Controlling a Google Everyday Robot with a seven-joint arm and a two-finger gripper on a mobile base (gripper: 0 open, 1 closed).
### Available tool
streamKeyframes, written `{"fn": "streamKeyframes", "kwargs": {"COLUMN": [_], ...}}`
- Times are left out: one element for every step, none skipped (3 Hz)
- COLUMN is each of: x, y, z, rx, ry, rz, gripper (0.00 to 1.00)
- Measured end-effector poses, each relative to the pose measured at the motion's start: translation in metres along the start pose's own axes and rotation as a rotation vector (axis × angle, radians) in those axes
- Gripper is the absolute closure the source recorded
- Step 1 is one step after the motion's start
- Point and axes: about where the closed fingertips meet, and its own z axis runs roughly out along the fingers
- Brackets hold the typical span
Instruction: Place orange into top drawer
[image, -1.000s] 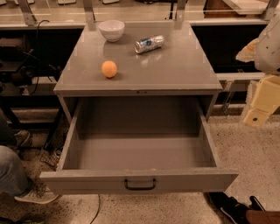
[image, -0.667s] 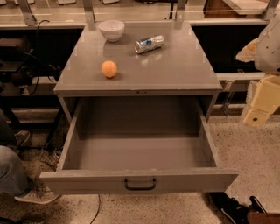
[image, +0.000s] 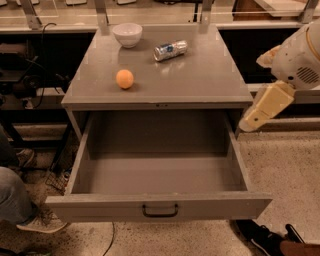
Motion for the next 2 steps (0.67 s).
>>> {"fn": "streamKeyframes", "kwargs": {"x": [-0.017, -0.061], "y": [-0.035, -0.068], "z": [0.021, 0.051], "rx": [0.048, 0.073], "ry": [-0.115, -0.160], "rz": [0.047, 0.046], "gripper": [0.00, 0.00]}}
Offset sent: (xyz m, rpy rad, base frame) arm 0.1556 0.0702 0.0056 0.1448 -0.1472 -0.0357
